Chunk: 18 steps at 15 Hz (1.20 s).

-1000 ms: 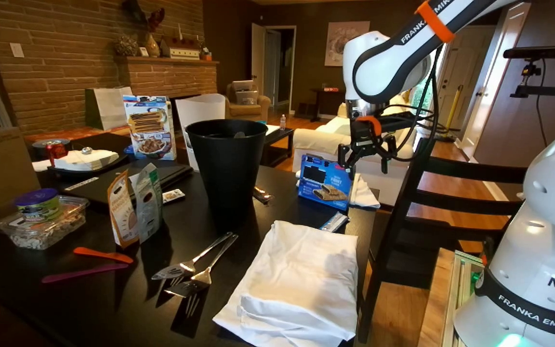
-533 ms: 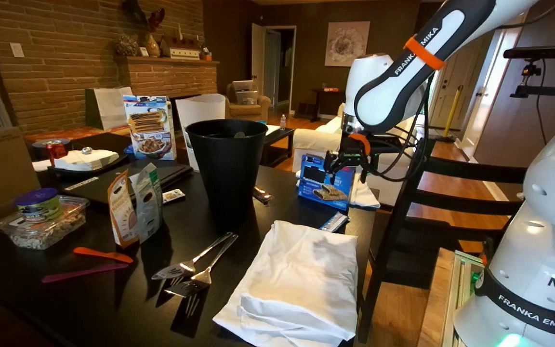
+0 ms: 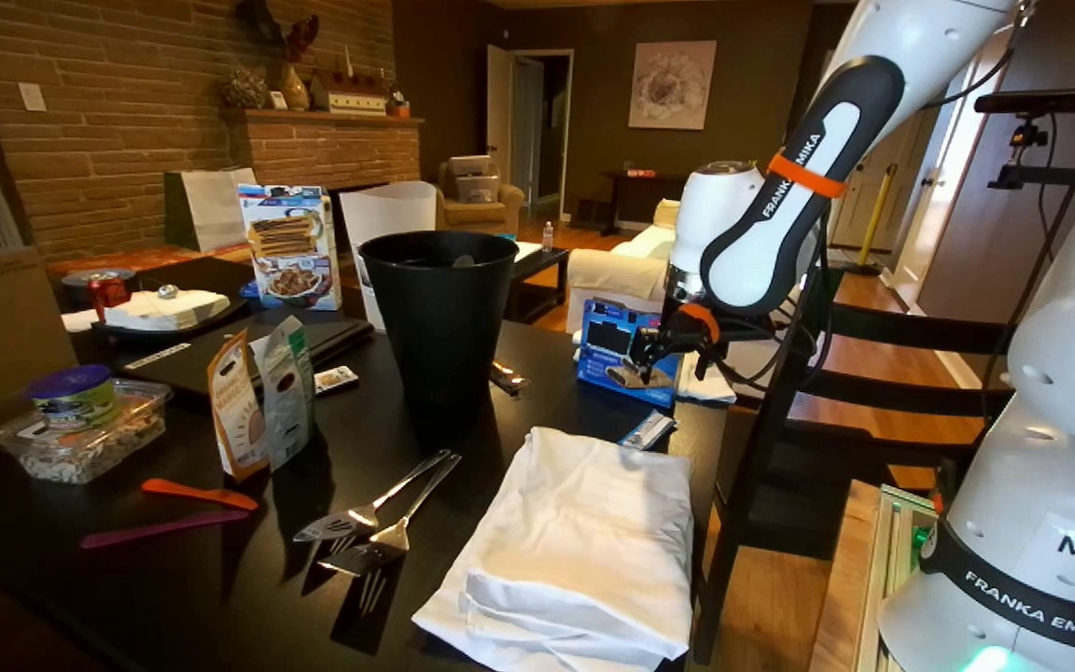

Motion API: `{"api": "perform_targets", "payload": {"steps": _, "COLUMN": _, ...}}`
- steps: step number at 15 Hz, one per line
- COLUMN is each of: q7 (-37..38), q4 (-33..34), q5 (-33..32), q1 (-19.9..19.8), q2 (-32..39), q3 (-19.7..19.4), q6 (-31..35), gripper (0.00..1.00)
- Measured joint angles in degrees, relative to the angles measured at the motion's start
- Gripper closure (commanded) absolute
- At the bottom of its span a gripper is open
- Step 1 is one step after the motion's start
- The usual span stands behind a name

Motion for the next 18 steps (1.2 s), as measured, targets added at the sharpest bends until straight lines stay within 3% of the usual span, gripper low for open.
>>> {"api": "perform_targets", "payload": {"steps": 10, "q7": 9.7, "q4": 5.1, "q5": -9.0, "q1": 0.7, "q2": 9.1, "q3": -4.4, "q6": 3.1, "gripper": 0.0}}
{"api": "perform_targets", "payload": {"steps": 18, "q7": 18.0, "q4": 6.8, "q5": -13.5, "q1": 6.4, "q2": 14.1, "q3": -9.0, "q6": 5.6, "gripper": 0.0}}
